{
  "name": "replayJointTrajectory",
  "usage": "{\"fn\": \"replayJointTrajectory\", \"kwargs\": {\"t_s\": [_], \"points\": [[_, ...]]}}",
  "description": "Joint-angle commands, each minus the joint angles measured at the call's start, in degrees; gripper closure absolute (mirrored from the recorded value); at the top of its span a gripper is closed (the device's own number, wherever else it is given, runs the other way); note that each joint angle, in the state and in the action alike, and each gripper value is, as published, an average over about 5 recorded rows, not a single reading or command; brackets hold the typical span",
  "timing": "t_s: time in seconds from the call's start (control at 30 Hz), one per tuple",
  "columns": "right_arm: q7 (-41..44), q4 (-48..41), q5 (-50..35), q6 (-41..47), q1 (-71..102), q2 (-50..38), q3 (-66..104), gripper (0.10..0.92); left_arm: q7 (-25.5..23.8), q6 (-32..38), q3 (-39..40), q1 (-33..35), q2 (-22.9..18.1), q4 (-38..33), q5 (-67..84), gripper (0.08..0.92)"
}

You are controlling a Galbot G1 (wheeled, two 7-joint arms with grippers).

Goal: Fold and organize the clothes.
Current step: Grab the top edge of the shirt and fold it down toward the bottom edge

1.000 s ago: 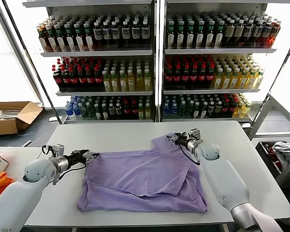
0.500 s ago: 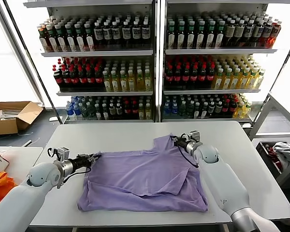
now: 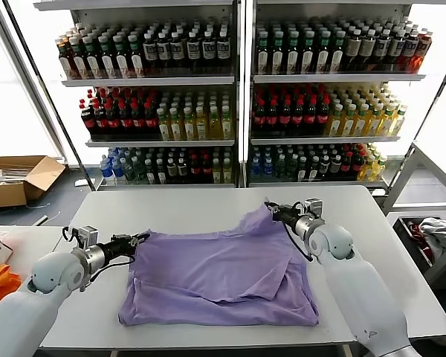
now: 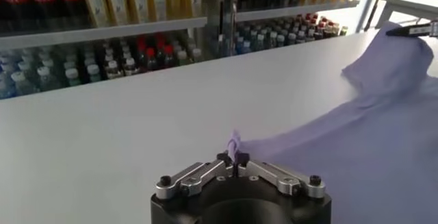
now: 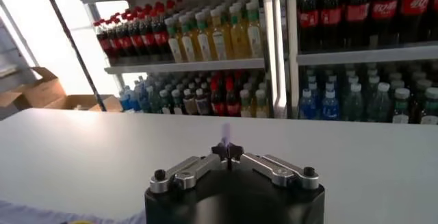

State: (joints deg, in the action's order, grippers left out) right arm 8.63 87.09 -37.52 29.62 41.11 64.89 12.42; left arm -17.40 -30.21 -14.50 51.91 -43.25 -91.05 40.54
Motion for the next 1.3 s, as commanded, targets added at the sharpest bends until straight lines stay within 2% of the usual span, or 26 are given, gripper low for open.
{"fn": "replayJointTrajectory", "kwargs": {"t_s": [0.03,0.2,0.37,0.5,0.67,0.8,1.07,1.2,1.3], "points": [[-2.1,18.6,-4.6,0.7,14.7,-4.9,6.6,0.919,3.6,-1.4,-11.2,13.3,3.8,-17.0,-0.6,0.908],[-2.5,26.8,-4.9,0.4,24.9,-5.9,12.3,0.919,6.0,-2.8,-14.3,20.9,6.4,-23.5,-1.7,0.908],[-2.2,33.6,-4.0,-0.5,34.6,-6.6,18.1,0.919,6.2,-2.9,-17.8,30.3,7.3,-28.8,-3.4,0.908],[-1.5,37.4,-2.4,-1.1,42.7,-6.2,21.1,0.919,6.4,-2.8,-19.2,35.9,6.5,-30.5,-4.2,0.908],[-1.1,38.6,3.3,-1.7,49.9,-4.6,21.5,0.919,5.7,-2.8,-19.8,41.8,3.1,-31.8,-8.0,0.908],[-1.4,37.9,5.7,-2.2,52.6,-3.7,21.4,0.919,5.5,-2.3,-20.4,43.6,1.1,-31.0,-8.8,0.908],[-6.7,38.6,6.8,-3.5,51.6,-2.1,19.4,0.907,6.0,-2.3,-21.1,42.9,-0.1,-31.1,-10.0,0.905],[-7.0,39.7,6.6,-6.4,50.4,-2.0,20.5,0.819,6.6,-2.5,-23.5,41.5,-0.6,-32.0,-8.9,0.852],[-6.4,40.0,7.4,-10.0,49.0,-2.0,21.7,0.733,7.1,-2.8,-26.9,40.8,-0.1,-33.5,-6.5,0.766]]}}
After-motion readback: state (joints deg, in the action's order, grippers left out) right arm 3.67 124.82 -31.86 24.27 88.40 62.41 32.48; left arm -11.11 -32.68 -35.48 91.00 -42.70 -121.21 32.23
